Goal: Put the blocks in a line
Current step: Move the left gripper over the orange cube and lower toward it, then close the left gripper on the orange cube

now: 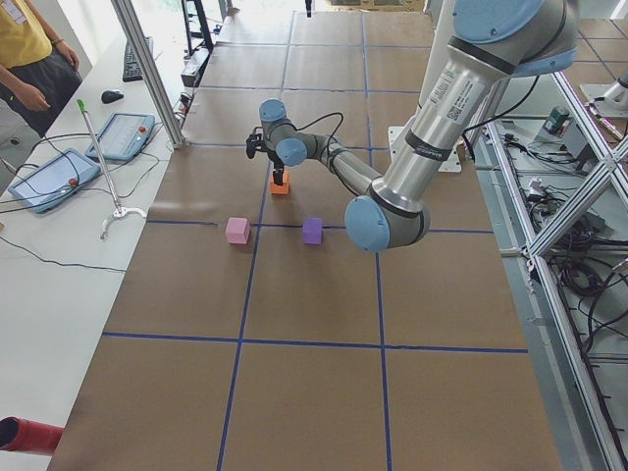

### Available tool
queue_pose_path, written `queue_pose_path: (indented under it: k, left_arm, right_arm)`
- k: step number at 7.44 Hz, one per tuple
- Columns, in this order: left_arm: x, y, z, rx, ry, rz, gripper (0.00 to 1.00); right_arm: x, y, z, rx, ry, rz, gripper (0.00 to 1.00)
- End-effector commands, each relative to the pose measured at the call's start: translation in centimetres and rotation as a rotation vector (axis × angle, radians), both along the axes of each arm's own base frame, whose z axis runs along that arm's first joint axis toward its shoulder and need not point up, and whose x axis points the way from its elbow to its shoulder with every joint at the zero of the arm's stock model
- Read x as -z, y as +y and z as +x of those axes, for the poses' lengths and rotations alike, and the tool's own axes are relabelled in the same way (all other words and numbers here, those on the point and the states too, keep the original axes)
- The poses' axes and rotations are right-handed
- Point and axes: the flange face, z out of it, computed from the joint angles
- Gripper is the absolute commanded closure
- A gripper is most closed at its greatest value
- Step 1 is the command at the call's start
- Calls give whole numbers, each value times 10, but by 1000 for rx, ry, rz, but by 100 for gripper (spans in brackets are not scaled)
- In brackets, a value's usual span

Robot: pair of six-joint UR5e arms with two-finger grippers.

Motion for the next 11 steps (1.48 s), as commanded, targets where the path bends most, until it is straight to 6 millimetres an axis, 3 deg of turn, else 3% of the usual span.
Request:
queue_pose_path:
  k: [1,3,5,6,10,11]
  left_arm:
    - [4,-6,5,34,-25,18,1]
    - [-5,-10,13,58,-53,-2,1]
    - [-11,2,32,71,-73,-18,1]
    - [-11,2,33,78,-78,-14,2]
    - [-16,0,33,90,-89,-7,13]
    - [-16,0,33,87,-89,-6,22]
  right_arm:
    - [0,0,0,0,0,-1,0]
    - [0,0,0,0,-1,-1,0]
    - [0,0,0,0,0,1,0]
    - [0,0,0,0,0,1,0]
    - [0,0,0,0,-2,0,0]
    - [0,0,0,0,0,-1,0]
